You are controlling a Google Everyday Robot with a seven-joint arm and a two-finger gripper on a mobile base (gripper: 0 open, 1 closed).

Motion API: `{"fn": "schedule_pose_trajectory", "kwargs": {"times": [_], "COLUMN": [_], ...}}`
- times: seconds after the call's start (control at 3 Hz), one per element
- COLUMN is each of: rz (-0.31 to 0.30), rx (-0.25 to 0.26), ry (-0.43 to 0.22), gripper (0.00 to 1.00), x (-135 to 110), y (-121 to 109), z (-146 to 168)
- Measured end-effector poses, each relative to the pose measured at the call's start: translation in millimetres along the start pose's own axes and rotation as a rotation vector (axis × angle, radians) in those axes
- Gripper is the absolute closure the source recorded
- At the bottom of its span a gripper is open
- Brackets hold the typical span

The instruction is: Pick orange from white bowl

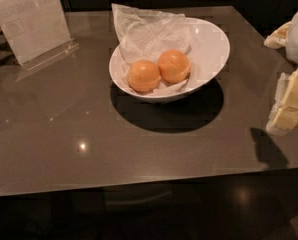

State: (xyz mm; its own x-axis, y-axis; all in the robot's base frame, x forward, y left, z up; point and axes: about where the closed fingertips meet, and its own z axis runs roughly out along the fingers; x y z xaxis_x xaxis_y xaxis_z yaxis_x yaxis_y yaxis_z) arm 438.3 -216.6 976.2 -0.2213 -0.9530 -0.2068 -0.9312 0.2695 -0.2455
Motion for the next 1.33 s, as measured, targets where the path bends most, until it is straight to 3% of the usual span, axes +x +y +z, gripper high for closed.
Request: {"fn": "schedule_pose_trajectory", "kwargs": {"times": [0.33,0.67,1.0,1.33], "rz": [-0.003,-0.039,-0.117,-0.121], "rx": [0.003,-0.001,-0.023,-0.021], "ry": [-0.003,-0.036,-0.08,-0.084], "gripper": [0.0,0.0,0.0,0.0], "x": [-2,-19,-49,-51], "y": [-1,-15,-30,-32], "z": [0,4,11,11]}}
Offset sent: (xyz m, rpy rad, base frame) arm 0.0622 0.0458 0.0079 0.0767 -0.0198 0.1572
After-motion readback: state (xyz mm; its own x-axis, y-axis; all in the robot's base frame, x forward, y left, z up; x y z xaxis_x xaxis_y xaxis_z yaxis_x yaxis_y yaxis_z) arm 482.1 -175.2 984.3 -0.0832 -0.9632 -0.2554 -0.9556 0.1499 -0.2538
